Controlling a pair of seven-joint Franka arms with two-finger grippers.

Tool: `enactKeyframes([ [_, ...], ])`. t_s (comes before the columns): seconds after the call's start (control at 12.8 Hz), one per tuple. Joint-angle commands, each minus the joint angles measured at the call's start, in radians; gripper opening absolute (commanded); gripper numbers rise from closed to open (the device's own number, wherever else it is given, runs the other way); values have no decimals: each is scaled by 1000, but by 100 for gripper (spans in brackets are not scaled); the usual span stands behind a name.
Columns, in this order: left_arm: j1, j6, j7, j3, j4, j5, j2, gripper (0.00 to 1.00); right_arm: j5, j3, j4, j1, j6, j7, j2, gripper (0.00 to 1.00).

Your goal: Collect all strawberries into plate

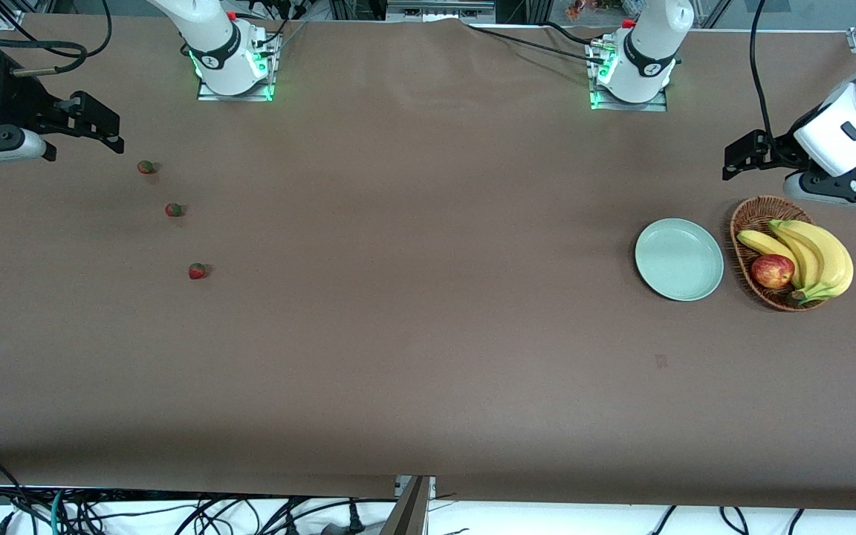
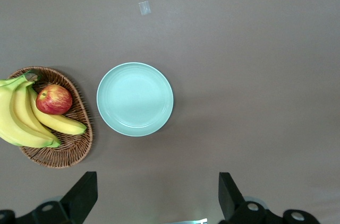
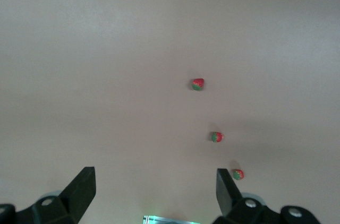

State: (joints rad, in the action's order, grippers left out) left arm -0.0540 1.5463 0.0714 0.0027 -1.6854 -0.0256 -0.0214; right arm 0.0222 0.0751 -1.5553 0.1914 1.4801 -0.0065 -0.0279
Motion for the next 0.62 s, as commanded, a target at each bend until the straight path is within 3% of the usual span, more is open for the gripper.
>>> enactKeyframes([
  [0.0, -9, -11, 1, 8, 12, -16, 1, 100, -14, -11, -12, -6, 14, 34, -12, 100],
  [0.55, -9, -9, -10, 7, 15, -17, 5, 100, -8, -9, 20, -4, 29, 37, 5, 100],
])
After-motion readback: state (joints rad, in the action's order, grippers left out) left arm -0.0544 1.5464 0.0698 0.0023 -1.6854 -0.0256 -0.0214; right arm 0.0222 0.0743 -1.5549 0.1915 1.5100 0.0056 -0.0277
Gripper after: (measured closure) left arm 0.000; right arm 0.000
